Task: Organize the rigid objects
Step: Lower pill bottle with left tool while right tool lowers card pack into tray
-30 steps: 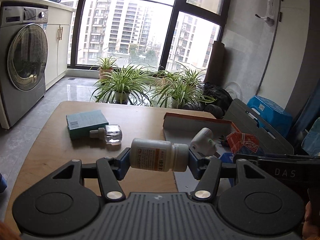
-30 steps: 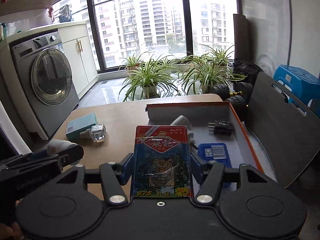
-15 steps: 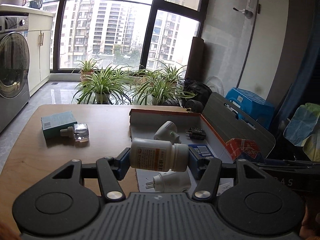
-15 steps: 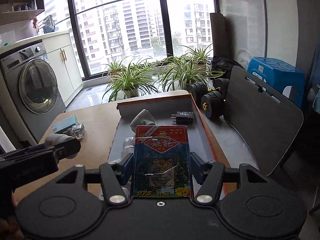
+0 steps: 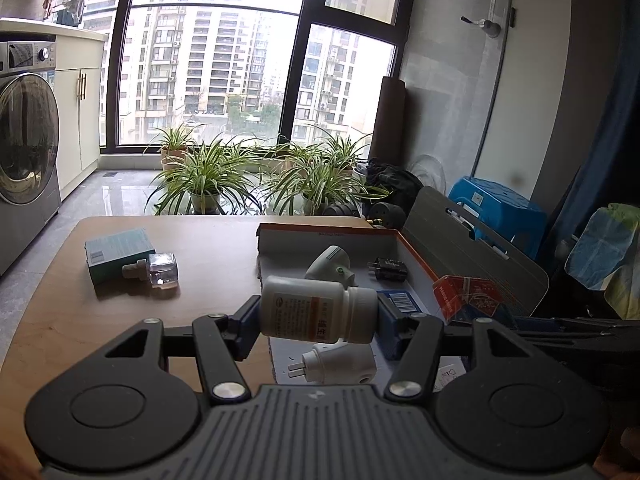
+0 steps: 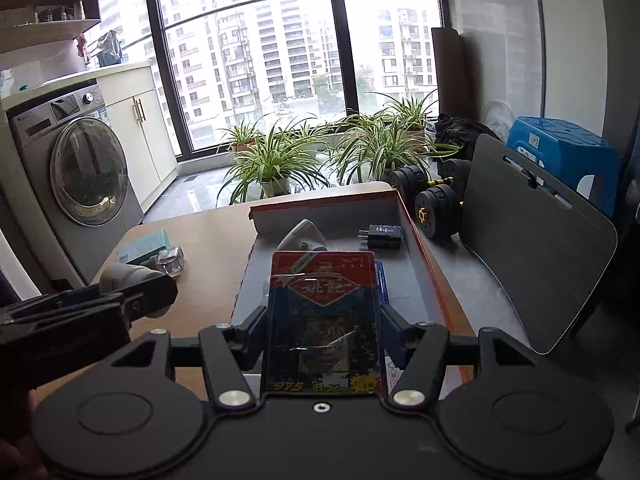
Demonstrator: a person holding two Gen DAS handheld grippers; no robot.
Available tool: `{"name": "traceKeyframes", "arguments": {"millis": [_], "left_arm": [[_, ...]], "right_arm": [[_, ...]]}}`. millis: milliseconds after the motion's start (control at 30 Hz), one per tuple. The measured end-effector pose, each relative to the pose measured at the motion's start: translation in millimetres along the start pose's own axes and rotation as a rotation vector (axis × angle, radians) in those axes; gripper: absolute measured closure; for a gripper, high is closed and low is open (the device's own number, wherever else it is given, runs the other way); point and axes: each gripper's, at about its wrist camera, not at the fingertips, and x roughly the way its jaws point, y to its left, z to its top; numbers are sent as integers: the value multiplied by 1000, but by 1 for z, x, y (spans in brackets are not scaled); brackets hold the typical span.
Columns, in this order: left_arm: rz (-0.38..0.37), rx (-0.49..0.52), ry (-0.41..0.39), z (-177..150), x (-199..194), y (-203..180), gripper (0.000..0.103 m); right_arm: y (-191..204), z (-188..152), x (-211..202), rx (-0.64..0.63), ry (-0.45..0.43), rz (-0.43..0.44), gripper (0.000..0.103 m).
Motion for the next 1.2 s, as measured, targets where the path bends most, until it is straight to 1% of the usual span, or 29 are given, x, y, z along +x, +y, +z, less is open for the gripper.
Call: {"name": "traceKeyframes", "arguments": {"millis": [1200], "left_arm": [[1, 7, 14, -1, 7, -3, 44]], "right_arm": [[-3, -5, 12, -5, 25, 8, 32]]}}
